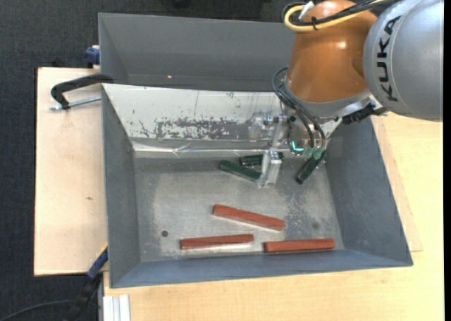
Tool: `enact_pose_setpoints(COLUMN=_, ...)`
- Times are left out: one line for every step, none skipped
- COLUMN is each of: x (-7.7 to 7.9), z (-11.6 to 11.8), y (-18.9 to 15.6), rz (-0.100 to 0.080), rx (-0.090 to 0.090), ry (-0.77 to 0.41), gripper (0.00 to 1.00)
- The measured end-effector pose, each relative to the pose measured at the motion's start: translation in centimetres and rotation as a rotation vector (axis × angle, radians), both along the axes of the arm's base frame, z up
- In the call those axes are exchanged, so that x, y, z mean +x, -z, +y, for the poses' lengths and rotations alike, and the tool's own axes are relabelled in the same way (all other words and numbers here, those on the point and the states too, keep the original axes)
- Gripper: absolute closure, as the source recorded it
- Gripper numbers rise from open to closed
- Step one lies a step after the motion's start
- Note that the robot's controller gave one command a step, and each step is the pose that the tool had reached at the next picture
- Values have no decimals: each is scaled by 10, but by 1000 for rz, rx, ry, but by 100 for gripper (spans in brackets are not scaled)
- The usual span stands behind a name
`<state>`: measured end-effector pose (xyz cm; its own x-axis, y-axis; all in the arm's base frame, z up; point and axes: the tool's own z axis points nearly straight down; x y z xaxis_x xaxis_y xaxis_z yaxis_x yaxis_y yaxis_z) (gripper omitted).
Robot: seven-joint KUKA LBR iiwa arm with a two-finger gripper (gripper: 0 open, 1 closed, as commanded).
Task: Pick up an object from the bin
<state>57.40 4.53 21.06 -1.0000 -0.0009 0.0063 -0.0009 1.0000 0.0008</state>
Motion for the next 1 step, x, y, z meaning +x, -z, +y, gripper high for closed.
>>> enact_pose_setpoints(x=12, z=0, y=142, rz=-7, rx=1, ry=257, gripper=0)
